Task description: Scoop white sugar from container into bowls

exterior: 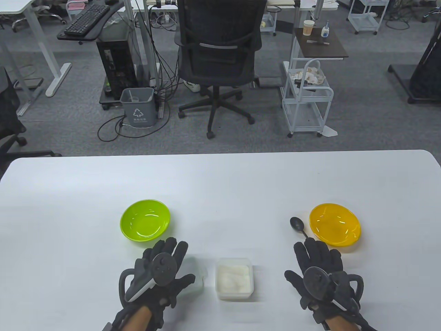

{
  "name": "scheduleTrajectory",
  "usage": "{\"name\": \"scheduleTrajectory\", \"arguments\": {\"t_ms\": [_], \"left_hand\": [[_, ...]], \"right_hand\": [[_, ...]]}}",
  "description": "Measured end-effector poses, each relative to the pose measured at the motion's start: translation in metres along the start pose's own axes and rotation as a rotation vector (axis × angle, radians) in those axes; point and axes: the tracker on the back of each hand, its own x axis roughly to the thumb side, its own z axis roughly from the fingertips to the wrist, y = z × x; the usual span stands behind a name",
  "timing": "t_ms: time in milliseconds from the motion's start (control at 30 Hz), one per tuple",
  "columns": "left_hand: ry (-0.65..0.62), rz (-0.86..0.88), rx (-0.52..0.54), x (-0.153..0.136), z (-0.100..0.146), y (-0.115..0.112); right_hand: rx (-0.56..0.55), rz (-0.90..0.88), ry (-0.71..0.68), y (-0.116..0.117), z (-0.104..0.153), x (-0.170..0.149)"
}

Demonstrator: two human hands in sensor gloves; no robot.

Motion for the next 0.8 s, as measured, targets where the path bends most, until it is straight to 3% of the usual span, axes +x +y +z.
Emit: {"name": "scheduleTrajectory", "arguments": {"t_ms": [500, 800], "left_hand": [[0.003, 0.007, 0.017, -0.001, 0.004, 0.0], [-0.005, 0.008, 0.018, -0.001, 0.005, 0.001]], "right_hand": [[0.023, -0.027, 0.097, 0.004, -0.003, -0.014], [0.001, -0.006, 0.279, -0.007, -0.016, -0.032]]}}
